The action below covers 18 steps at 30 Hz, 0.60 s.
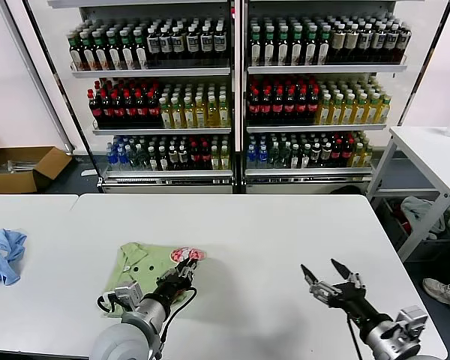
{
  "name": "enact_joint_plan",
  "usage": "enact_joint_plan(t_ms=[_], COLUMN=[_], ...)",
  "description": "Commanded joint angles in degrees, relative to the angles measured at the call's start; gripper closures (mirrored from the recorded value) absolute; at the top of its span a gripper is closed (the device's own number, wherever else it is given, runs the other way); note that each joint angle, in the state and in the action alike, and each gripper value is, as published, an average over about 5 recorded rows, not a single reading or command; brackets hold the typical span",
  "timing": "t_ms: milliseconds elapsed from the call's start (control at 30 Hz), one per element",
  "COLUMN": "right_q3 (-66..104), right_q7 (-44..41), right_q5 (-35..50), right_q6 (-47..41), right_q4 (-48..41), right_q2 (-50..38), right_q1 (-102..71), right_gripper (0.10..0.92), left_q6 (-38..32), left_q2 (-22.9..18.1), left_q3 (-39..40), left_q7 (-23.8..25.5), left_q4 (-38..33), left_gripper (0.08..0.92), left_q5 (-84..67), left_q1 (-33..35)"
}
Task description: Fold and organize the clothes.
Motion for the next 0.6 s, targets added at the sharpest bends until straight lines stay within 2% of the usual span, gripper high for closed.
enact_joint_plan(t_ms=[33, 200, 467, 600], right_q3=[-12.0, -18.2, -23.2, -29.3], right_q7=[3.0, 3.6, 4.4, 5.3], right_q5=[-2.2, -2.6, -1.7, -1.0], right_q6=[-3.2, -3.8, -4.5, -5.6], right_q4=[-2.3, -4.9, -7.6, -12.4], right_q2=[-1.2, -0.6, 0.0, 0.3], right_q1=[6.9, 9.7, 12.3, 19.1], right_gripper=[0.203, 0.203, 0.203, 0.203], left_q6=[-2.4, -3.2, -3.9, -2.6], left_q2=[1.0, 1.8, 2.4, 4.8], left_q3=[-3.8, -7.4, -12.5, -18.0], left_q7=[7.0, 10.7, 13.7, 16.5], left_q4=[-2.4, -4.1, -4.0, -1.6], left_gripper=[0.598, 0.451, 0.226, 0.181], left_q5=[-0.1, 0.0, 1.8, 9.1], left_q1=[0.0, 1.9, 5.2, 6.5])
